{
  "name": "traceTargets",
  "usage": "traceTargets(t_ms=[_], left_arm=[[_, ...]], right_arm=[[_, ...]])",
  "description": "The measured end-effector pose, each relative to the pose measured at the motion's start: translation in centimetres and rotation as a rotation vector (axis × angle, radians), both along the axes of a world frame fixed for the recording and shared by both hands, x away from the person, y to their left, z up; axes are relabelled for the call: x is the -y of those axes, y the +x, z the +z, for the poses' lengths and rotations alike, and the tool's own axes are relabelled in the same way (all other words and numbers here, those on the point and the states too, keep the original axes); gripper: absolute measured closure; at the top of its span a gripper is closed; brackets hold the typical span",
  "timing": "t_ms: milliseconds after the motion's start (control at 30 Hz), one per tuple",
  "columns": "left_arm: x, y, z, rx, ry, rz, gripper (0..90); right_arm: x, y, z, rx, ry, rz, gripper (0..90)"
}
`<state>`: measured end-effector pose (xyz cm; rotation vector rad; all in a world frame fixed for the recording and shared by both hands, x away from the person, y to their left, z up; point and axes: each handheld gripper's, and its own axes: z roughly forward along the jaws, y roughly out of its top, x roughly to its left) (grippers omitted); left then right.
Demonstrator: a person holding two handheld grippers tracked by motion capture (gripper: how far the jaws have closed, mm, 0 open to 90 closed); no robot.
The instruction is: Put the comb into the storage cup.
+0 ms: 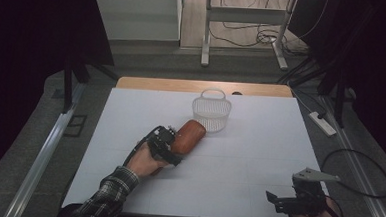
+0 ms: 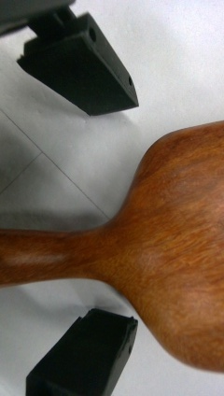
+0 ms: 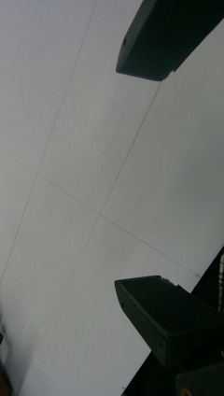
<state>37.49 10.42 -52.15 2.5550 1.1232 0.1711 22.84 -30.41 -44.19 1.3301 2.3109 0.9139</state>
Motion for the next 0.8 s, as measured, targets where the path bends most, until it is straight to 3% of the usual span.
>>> traceTargets(t_ms=[267,533,667,800], left_arm=[[0.2,-0.3,0.5,-0.005,-0.022,-0.038,18.0],[0.2,-0.5,0.9,-0.003,-0.026,-0.020,41.0],[0.2,-0.6,1.0,-0.010,-0.026,-0.015,47.2],[0.0,-0.8,1.1,-0.009,-0.030,-0.020,64.5]], right_arm=[[0.0,0.0,0.0,0.001,-0.002,0.001,0.4],[0.0,0.0,0.0,0.002,-0.002,0.002,0.4],[0.0,0.0,0.0,0.003,-0.002,0.002,0.5],[0.0,0.0,0.0,0.004,-0.003,0.003,0.5]])
